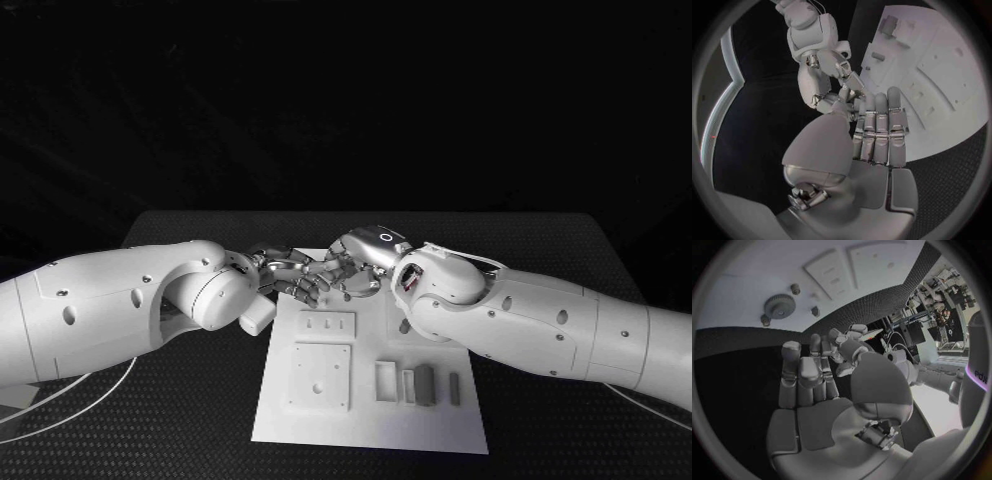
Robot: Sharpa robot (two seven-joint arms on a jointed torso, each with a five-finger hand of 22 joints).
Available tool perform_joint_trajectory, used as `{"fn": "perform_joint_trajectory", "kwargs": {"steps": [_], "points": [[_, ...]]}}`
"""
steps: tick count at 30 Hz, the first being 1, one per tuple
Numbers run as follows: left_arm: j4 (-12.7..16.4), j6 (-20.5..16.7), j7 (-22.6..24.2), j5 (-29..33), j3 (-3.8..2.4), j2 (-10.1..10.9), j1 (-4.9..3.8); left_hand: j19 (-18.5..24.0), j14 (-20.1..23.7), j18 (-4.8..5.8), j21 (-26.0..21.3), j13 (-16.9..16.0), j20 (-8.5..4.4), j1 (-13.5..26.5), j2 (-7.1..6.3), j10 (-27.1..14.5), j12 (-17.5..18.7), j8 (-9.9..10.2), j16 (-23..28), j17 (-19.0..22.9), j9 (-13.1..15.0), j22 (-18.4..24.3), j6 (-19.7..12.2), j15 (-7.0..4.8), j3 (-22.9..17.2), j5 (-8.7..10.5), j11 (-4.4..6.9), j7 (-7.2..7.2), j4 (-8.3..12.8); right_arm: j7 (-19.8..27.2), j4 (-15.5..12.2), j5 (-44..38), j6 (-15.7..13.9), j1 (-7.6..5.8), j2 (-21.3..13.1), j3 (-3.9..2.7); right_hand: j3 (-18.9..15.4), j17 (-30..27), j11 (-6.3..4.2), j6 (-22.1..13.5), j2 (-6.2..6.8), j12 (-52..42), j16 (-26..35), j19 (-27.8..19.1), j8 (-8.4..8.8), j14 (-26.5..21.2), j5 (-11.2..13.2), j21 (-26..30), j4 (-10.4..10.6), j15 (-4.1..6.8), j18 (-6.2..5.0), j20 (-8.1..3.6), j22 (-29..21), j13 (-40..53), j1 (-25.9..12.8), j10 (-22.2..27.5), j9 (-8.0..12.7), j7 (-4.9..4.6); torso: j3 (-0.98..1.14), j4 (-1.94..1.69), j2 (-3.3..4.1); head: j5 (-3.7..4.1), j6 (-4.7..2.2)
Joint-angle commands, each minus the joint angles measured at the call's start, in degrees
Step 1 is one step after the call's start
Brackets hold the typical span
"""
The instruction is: Assemble the parts on the task board
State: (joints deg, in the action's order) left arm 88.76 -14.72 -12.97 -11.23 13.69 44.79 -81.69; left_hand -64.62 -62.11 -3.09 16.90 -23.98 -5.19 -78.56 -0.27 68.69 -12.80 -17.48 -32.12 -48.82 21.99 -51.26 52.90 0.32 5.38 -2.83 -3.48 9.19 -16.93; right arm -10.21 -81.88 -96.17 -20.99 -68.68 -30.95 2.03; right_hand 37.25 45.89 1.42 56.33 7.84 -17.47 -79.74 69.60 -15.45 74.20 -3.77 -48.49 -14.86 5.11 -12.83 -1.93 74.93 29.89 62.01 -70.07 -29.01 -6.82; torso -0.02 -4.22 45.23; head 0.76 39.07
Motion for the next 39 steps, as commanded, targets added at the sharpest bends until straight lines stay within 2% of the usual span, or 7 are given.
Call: {"fn": "perform_joint_trajectory", "kwargs": {"steps": [1, 9, 22, 39], "points": [[0.0, 0.2, -0.9, -0.6, 0.02, -0.1, 0.02, 0.2, 0.1, -0.99, -0.2, -0.1, 0.2, 0.7, 0.07, 0.1, 0.4, 0.3, 0.1, -0.1, -0.1, -0.1, -0.4, 0.34, 0.2, 0.04, -0.48, 0.03, 0.0, 0.5, -0.4, -0.5, -0.1, -0.06, 0.1, -0.1, 0.1, -0.1, -0.35, -0.1, -0.08, 0.4, 0.3, 0.0, -0.14, -0.4, -0.1, 0.4, -0.4, 0.12, -2.17, -0.22, 1.0, -0.1, 0.1, -3.8, 0.0, -0.43, 0.01, -0.01, 0.0, -0.03, 0.03], [-0.1, -0.1, -1.2, -1.0, 0.02, -0.1, 0.02, 0.1, 0.1, -1.02, -0.2, -0.1, 0.18, 0.8, 0.11, 0.2, 0.4, 0.3, 0.0, -0.1, 0.0, -0.1, -0.4, 0.32, 0.1, 0.04, -0.46, 0.01, 0.0, 0.8, -0.3, 0.0, 0.0, -0.06, 0.0, -0.1, 0.1, -0.1, -0.27, -0.3, 0.11, 0.7, 0.4, -0.1, 0.0, -0.4, -0.1, 0.5, -0.5, 0.04, -2.17, -0.22, 0.9, -0.2, 0.2, -3.7, 0.1, -0.52, 0.02, 0.03, -0.01, -0.05, -0.02], [-0.1, 0.1, -1.2, -1.3, 0.02, -0.2, 0.02, 0.1, 0.1, -1.07, -0.3, -0.2, 0.13, 0.7, 0.04, 0.2, 0.4, 0.2, 0.0, -0.1, 0.0, -0.2, -0.2, 0.27, -0.1, 0.04, -0.41, -0.06, 0.1, 1.6, -0.3, 0.5, 0.6, -0.06, 0.1, -0.1, 0.4, -0.3, 0.41, -1.7, 0.27, 2.3, 0.8, -0.4, 0.72, -0.6, -0.1, 0.9, -1.0, -0.62, -2.17, -0.16, 0.9, -0.8, 0.9, -2.6, 0.7, -1.18, -0.02, 0.01, 0.0, -0.09, -0.01], [-0.1, -0.6, -1.1, -1.5, 0.01, -0.4, 0.02, 0.0, 0.0, -1.09, -0.3, -0.3, 0.12, -0.1, -0.07, 0.3, 0.5, 0.2, 0.0, -0.2, 0.1, -0.3, -0.2, 0.24, -0.4, 0.04, -0.39, -0.08, 0.1, 2.0, -0.7, 0.8, 0.7, -0.06, 0.2, -0.1, 0.6, -0.4, 0.55, -2.0, 0.13, 2.9, 0.8, -0.5, 0.84, -0.6, -0.1, 1.0, -1.4, -0.77, -2.17, -0.1, 0.9, -1.0, 1.6, -2.5, 0.9, -1.33, -0.03, -0.02, -0.02, -0.24, 0.07]]}}
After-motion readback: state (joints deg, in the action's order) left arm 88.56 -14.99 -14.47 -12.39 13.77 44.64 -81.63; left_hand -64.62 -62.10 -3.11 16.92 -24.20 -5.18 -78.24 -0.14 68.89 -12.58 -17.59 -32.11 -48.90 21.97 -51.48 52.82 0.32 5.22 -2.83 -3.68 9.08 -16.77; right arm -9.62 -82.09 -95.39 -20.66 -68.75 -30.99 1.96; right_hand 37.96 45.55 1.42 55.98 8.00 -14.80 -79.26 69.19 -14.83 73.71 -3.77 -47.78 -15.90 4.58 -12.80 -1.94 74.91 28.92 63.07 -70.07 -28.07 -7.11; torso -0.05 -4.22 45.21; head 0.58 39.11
